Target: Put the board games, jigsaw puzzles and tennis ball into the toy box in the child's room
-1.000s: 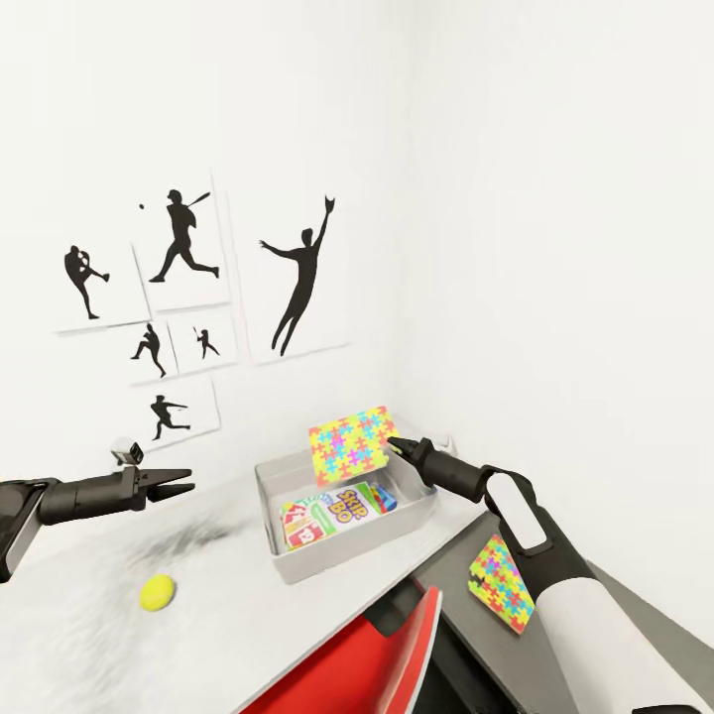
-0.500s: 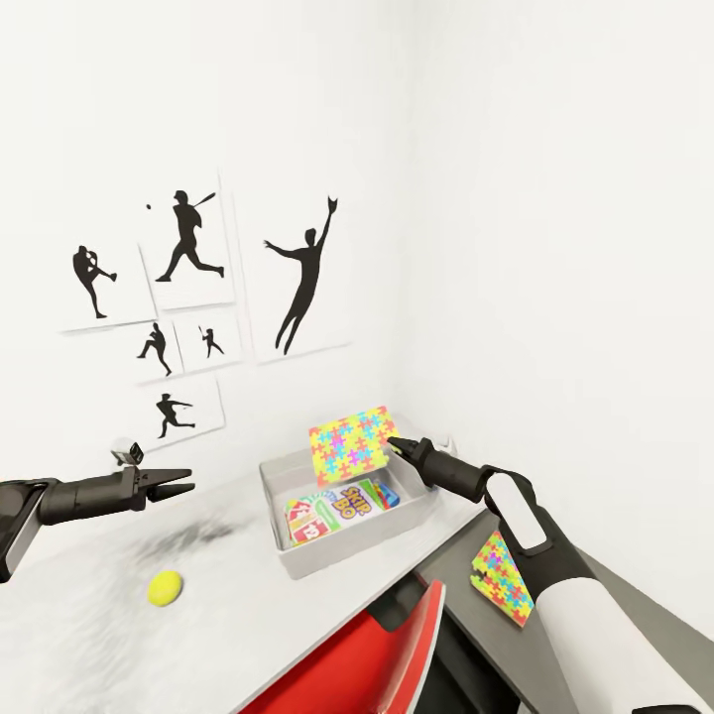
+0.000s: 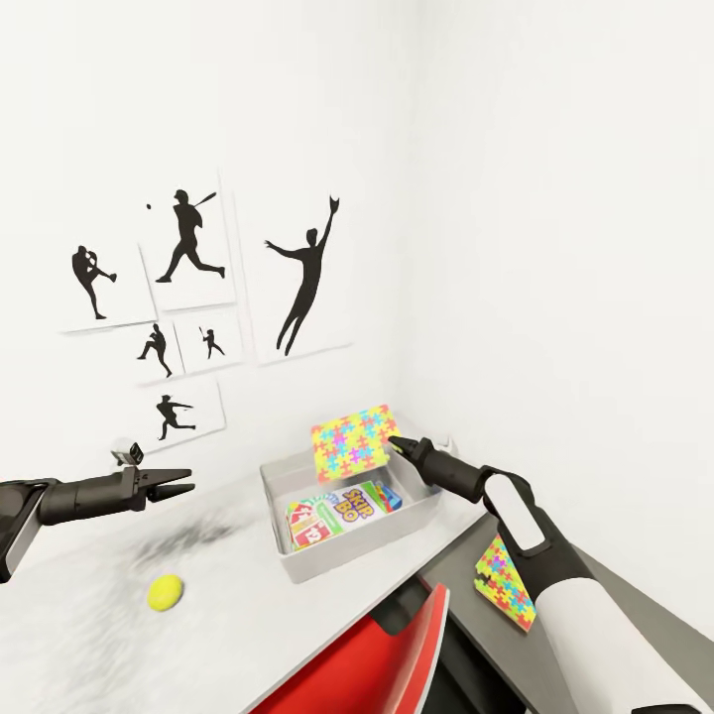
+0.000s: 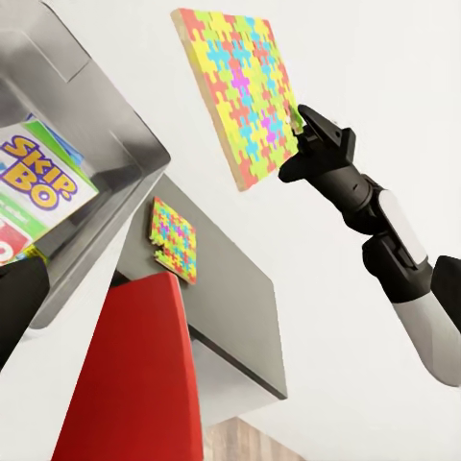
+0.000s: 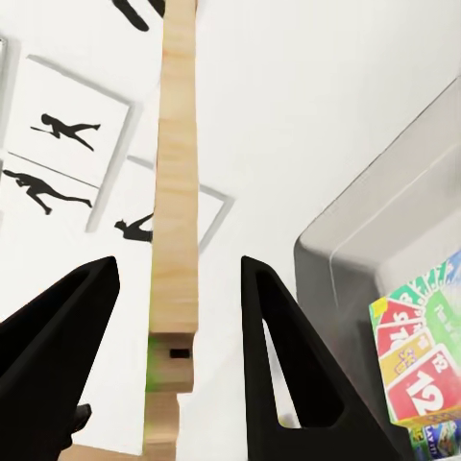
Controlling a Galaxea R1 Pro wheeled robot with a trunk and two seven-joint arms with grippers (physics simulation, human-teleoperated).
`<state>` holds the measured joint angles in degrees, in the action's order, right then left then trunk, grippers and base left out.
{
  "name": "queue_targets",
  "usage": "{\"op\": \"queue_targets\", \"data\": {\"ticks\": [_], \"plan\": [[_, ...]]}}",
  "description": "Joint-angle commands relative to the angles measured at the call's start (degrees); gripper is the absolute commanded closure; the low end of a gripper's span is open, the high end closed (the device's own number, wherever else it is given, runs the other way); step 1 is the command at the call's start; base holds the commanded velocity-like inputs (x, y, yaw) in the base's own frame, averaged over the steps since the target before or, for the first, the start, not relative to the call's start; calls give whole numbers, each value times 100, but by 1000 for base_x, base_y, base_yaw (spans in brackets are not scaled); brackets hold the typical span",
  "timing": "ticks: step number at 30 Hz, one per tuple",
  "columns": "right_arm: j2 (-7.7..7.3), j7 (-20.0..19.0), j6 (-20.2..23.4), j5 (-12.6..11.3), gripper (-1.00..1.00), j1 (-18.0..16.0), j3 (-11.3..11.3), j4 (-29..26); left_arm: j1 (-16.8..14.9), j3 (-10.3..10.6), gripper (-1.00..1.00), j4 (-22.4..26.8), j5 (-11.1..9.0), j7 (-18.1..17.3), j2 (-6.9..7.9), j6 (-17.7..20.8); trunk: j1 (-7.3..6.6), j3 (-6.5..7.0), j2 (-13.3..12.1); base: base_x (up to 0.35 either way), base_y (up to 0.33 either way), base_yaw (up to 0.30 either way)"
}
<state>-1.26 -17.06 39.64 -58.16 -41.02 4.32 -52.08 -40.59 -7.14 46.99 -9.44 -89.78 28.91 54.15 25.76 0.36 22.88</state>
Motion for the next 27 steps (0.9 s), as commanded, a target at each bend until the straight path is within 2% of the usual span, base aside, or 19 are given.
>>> {"op": "queue_targets", "data": {"ticks": [1, 18, 22, 27], "plan": [[-5, -14, -18, 1, 100, -2, 21, 3, -1, 2, -100, -1, 2, -22, 1, 61, 2, -3, 4, 0, 0, 0], [-7, -8, -61, 7, 100, -6, 42, -33, -1, 2, -100, -4, 1, -22, 1, 61, 2, -3, 4, 0, 0, 0], [-84, -18, -70, 7, 100, -8, 32, 11, -1, 2, -100, -5, 2, -22, 1, 61, 2, -3, 4, 0, 0, 0], [-108, -9, -70, 11, 100, -56, 18, 177, -1, 2, -100, -5, 1, -22, 1, 61, 2, -3, 4, 0, 0, 0]]}}
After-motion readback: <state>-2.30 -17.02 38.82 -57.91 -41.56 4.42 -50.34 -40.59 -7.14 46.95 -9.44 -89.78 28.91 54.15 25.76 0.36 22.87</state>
